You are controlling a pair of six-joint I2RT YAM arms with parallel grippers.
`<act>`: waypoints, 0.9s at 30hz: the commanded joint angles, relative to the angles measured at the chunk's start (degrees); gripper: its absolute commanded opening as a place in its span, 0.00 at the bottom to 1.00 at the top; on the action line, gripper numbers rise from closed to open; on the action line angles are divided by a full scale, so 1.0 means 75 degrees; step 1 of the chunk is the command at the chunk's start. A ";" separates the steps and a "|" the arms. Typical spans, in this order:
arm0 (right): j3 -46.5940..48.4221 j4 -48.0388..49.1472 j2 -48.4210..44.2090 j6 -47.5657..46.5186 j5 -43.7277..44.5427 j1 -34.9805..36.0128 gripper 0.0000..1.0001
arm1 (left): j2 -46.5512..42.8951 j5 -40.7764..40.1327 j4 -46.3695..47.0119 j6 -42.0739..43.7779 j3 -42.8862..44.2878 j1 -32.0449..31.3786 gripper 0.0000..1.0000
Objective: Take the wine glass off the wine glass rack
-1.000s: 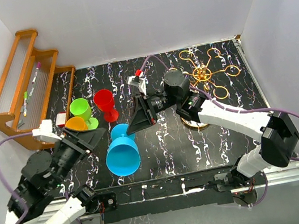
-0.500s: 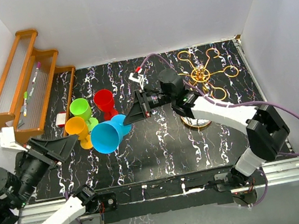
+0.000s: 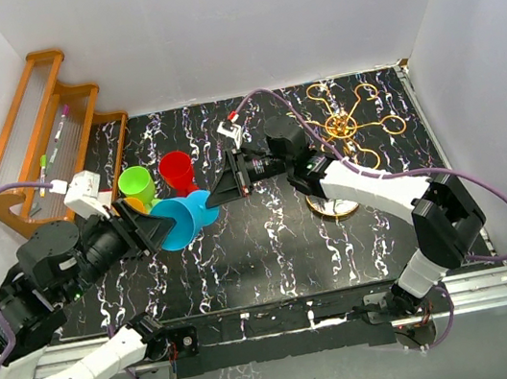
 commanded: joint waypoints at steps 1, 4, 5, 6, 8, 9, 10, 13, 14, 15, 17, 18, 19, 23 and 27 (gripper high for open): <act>0.0397 -0.0060 0.0070 -0.0135 0.0261 -0.0011 0.08 | 0.0110 -0.0121 -0.0377 0.0299 0.0372 0.0024 0.38; 0.0585 -0.0541 -0.0001 -0.0455 0.0456 -0.0017 0.08 | 0.0275 -0.0340 -0.0676 0.0359 0.0536 0.0025 0.16; 0.0675 -0.0729 -0.0023 -0.0547 0.0521 -0.0008 0.08 | 0.0323 -0.0412 -0.0756 0.0364 0.0577 0.0024 0.07; 0.0769 -0.0949 -0.0042 -0.0686 0.0586 -0.0010 0.08 | 0.0367 -0.0465 -0.0822 0.0378 0.0612 0.0024 0.00; 0.0924 -0.1311 -0.0079 -0.0972 0.0704 -0.0009 0.08 | 0.0465 -0.0555 -0.0932 0.0377 0.0677 0.0024 0.00; 0.0982 -0.1467 -0.0085 -0.1067 0.0754 -0.0014 0.08 | 0.0502 -0.0578 -0.0957 0.0392 0.0717 0.0024 0.00; 0.1070 -0.1611 -0.0095 -0.1161 0.0812 -0.0009 0.08 | 0.0530 -0.0606 -0.0986 0.0399 0.0760 0.0024 0.00; 0.1232 -0.1976 -0.0117 -0.1412 0.0949 -0.0018 0.10 | 0.0605 -0.0789 -0.1088 0.0411 0.0974 0.0024 0.00; 0.1270 -0.2117 -0.0114 -0.1513 0.0984 -0.0013 0.11 | 0.0612 -0.0873 -0.1131 0.0415 0.1080 0.0026 0.00; 0.1313 -0.2217 -0.0111 -0.1593 0.1038 -0.0018 0.12 | 0.0634 -0.0964 -0.1209 0.0423 0.1192 0.0025 0.00; 0.1390 -0.2447 -0.0131 -0.1783 0.1192 -0.0008 0.14 | 0.0670 -0.1215 -0.1436 0.0443 0.1480 0.0025 0.00; 0.1431 -0.2573 -0.0144 -0.1872 0.1303 -0.0007 0.18 | 0.0685 -0.1317 -0.1573 0.0451 0.1625 0.0025 0.00; 0.1481 -0.2732 -0.0166 -0.1997 0.1449 -0.0010 0.22 | 0.0690 -0.1418 -0.1693 0.0459 0.1776 0.0030 0.00; 0.1820 -0.3573 -0.0216 -0.2626 0.2316 -0.0012 0.38 | 0.0718 -0.1701 -0.2164 0.0377 0.2274 0.0025 0.00; 0.2254 -0.4391 -0.0321 -0.3312 0.3375 -0.0017 0.49 | 0.0837 -0.1913 -0.2666 0.0239 0.2756 0.0025 0.00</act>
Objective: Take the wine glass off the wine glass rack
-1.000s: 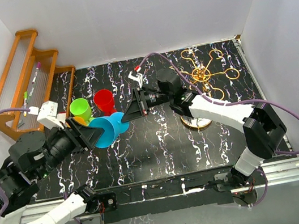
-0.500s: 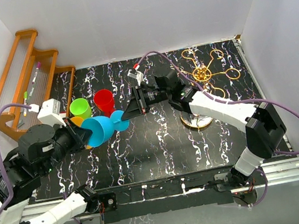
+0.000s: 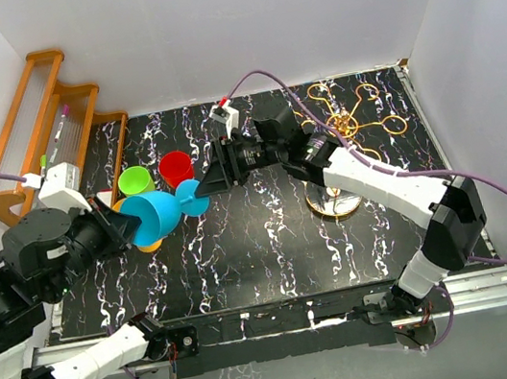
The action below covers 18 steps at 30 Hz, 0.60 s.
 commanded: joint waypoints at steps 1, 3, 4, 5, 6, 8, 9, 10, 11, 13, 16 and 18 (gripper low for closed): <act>0.0580 -0.1330 -0.0322 -0.1367 0.1959 -0.0237 0.49 | -0.0075 -0.0406 -0.0579 -0.0195 0.0875 -0.0057 0.00; 0.0854 -0.1483 -0.0457 -0.1713 0.2175 -0.0229 0.50 | 0.0013 -0.0494 -0.0776 -0.0256 0.1003 -0.0057 0.00; 0.1013 -0.1560 -0.0543 -0.1849 0.2331 -0.0236 0.50 | 0.0066 -0.0531 -0.0848 -0.0264 0.1013 -0.0056 0.00; 0.1213 -0.1643 -0.0610 -0.2000 0.2505 -0.0227 0.50 | 0.0151 -0.0547 -0.0901 -0.0266 0.0994 -0.0057 0.00; 0.1430 -0.1739 -0.0671 -0.2146 0.2736 -0.0228 0.50 | 0.0189 -0.0543 -0.0929 -0.0240 0.0973 -0.0063 0.00; 0.1999 -0.2176 -0.0682 -0.2462 0.3418 -0.0235 0.51 | 0.0315 -0.0476 -0.0882 -0.0195 0.0866 -0.0050 0.00; 0.2296 -0.2368 -0.0652 -0.2609 0.3821 -0.0235 0.51 | 0.0348 -0.0423 -0.0845 -0.0170 0.0804 -0.0050 0.00; 0.2582 -0.2573 -0.0598 -0.2738 0.4229 -0.0237 0.52 | 0.0373 -0.0374 -0.0792 -0.0158 0.0748 -0.0056 0.00; 0.2820 -0.2765 -0.0549 -0.2831 0.4664 -0.0228 0.52 | 0.0386 -0.0328 -0.0741 -0.0140 0.0715 -0.0057 0.00; 0.3170 -0.3043 -0.0455 -0.3027 0.5445 -0.0231 0.55 | 0.0375 -0.0256 -0.0672 -0.0128 0.0705 -0.0054 0.00; 0.3303 -0.3244 -0.0389 -0.3239 0.6242 -0.0226 0.57 | 0.0294 -0.0206 -0.0592 -0.0143 0.0722 -0.0057 0.00; 0.3096 -0.3159 -0.0516 -0.3289 0.6451 -0.0230 0.58 | 0.0241 -0.0213 -0.0536 -0.0187 0.0584 -0.0050 0.00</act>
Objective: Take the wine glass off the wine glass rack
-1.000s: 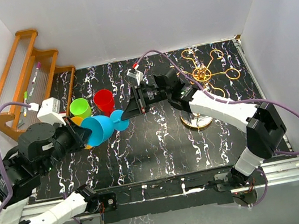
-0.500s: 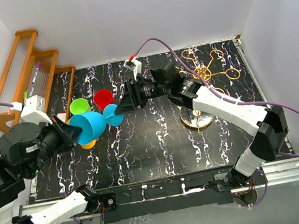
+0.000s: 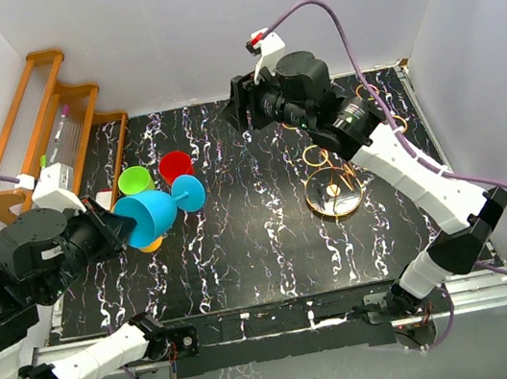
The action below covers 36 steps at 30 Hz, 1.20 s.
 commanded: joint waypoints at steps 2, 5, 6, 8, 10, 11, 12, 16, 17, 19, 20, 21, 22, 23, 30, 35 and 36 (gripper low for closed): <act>-0.0204 -0.0073 -0.0375 -0.0509 0.1526 0.0046 0.57 | -0.0037 -0.0069 0.0076 0.0011 -0.0283 -0.0019 0.00; -0.0569 0.0389 -0.0815 -0.0536 0.1625 0.0043 0.57 | 0.0347 -0.0249 0.0092 0.0037 -0.0622 -0.0019 0.00; -0.0680 0.0502 -0.0983 -0.0576 0.1623 0.0047 0.57 | 0.0501 -0.0342 0.0128 0.0073 -0.0737 -0.0019 0.00; -0.0855 0.0689 -0.1310 -0.0610 0.1660 0.0054 0.57 | 0.0846 -0.0583 0.0216 0.0174 -0.0933 -0.0019 0.00; -0.1058 0.0854 -0.1672 -0.0608 0.1743 0.0043 0.56 | 0.1214 -0.0758 0.0374 0.0342 -0.1119 -0.0018 0.00; -0.1157 0.0928 -0.1926 -0.0618 0.1800 0.0043 0.55 | 0.1404 -0.0816 0.0460 0.0429 -0.1181 -0.0019 0.00; -0.1251 0.0983 -0.2112 -0.0622 0.1857 0.0049 0.55 | 0.1595 -0.0885 0.0560 0.0497 -0.1249 -0.0019 0.00; -0.1561 0.1094 -0.2727 -0.0730 0.2184 0.0051 0.54 | 0.2374 -0.1187 0.0982 0.0842 -0.1495 0.0001 0.00; -0.1609 0.1059 -0.2833 -0.0756 0.2268 0.0047 0.54 | 0.2608 -0.1189 0.1091 0.0927 -0.1565 0.0048 0.00; -0.1695 0.0998 -0.2992 -0.0813 0.2388 0.0048 0.54 | 0.3024 -0.0713 0.1343 0.1193 -0.1716 0.0464 0.00; -0.1745 0.0968 -0.3055 -0.0836 0.2426 0.0051 0.54 | 0.3176 -0.0277 0.1556 0.1353 -0.1843 0.0819 0.00; -0.1796 0.0947 -0.3114 -0.0861 0.2472 0.0051 0.54 | 0.3257 0.0223 0.1828 0.1530 -0.2019 0.1237 0.00; -0.1860 0.0930 -0.3174 -0.0887 0.2546 0.0053 0.54 | 0.3281 0.0599 0.2110 0.1643 -0.2202 0.1601 0.00; -0.1928 0.0916 -0.3233 -0.0909 0.2629 0.0044 0.54 | 0.3274 0.0893 0.2346 0.1745 -0.2380 0.1956 0.00; -0.2451 0.0936 -0.3567 -0.1020 0.3157 0.0052 0.54 | 0.3423 0.1442 0.2706 0.1975 -0.2817 0.2890 0.00; -0.2662 0.1022 -0.3663 -0.1032 0.3304 0.0050 0.54 | 0.3556 0.1463 0.2629 0.2091 -0.3087 0.3184 0.00; -0.2677 0.1019 -0.3672 -0.1023 0.3320 0.0045 0.54 | 0.3597 0.1498 0.2630 0.2124 -0.3167 0.3245 0.00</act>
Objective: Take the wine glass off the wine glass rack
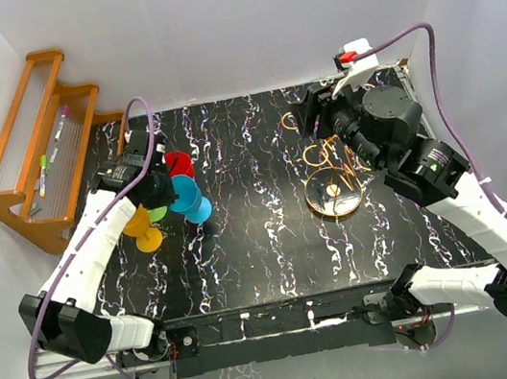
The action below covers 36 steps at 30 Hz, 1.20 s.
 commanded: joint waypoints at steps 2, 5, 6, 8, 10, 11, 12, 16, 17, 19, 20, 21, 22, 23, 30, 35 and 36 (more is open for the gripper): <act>-0.0030 0.0430 -0.0316 -0.0099 0.0356 0.0033 0.54 | 0.0106 0.0198 0.0033 0.0294 -0.0371 0.0363 0.00; -0.0075 0.0494 -0.0386 -0.0103 0.0370 0.0025 0.54 | 0.0379 0.0181 0.0120 0.0365 -0.0584 0.0487 0.00; -0.0073 0.0485 -0.0402 -0.0106 0.0370 0.0028 0.54 | 0.0418 0.0188 0.0165 0.0372 -0.0633 0.0515 0.00; -0.0084 0.0493 -0.0448 -0.0111 0.0359 0.0022 0.54 | 0.0487 0.0201 0.0235 0.0376 -0.0710 0.0544 0.00; -0.0100 0.0467 -0.0482 -0.0115 0.0358 0.0028 0.54 | 0.0540 0.0131 0.0267 0.0380 -0.0754 0.0558 0.05; -0.0113 0.0445 -0.0487 -0.0112 0.0364 0.0032 0.54 | 0.0561 0.0101 0.0272 0.0385 -0.0759 0.0559 0.10; -0.0115 0.0437 -0.0489 -0.0105 0.0368 0.0031 0.54 | 0.0582 0.0071 0.0282 0.0385 -0.0760 0.0565 0.14; -0.0146 0.0406 -0.0477 -0.0110 0.0328 0.0029 0.54 | 0.0660 0.0023 0.0201 0.0386 -0.0695 0.0571 0.36; -0.0150 0.0404 -0.0476 -0.0112 0.0319 0.0032 0.54 | 0.0636 -0.0010 0.0178 0.0375 -0.0664 0.0571 0.42; -0.0183 0.0410 -0.0485 -0.0104 0.0306 0.0027 0.54 | 0.0559 -0.0103 0.0097 0.0359 -0.0581 0.0574 0.49; -0.0201 0.0405 -0.0491 -0.0083 0.0295 0.0029 0.54 | 0.0504 -0.0175 0.0037 0.0345 -0.0505 0.0573 0.50; -0.0208 0.0413 -0.0488 -0.0086 0.0289 0.0025 0.54 | 0.0433 -0.0227 -0.0035 0.0339 -0.0424 0.0571 0.51; -0.0222 0.0403 -0.0488 -0.0091 0.0288 0.0031 0.54 | 0.0334 -0.0283 -0.0089 0.0333 -0.0315 0.0571 0.51; -0.0240 0.0408 -0.0488 -0.0084 0.0278 0.0028 0.54 | 0.0217 -0.0362 -0.0165 0.0327 -0.0143 0.0568 0.51; -0.0420 0.0360 -0.0452 -0.0052 0.0132 0.0027 0.56 | -0.0949 -0.0192 0.0162 0.0669 0.0904 0.0571 0.52; -0.0342 0.0296 -0.0382 -0.0069 -0.0635 0.0031 0.69 | -0.2577 0.0538 0.1872 0.0983 0.0424 0.0571 0.59; -0.0284 0.0250 -0.0334 -0.0077 -0.0782 0.0032 0.70 | -0.2901 0.0716 0.2316 0.1055 0.0202 0.0571 0.65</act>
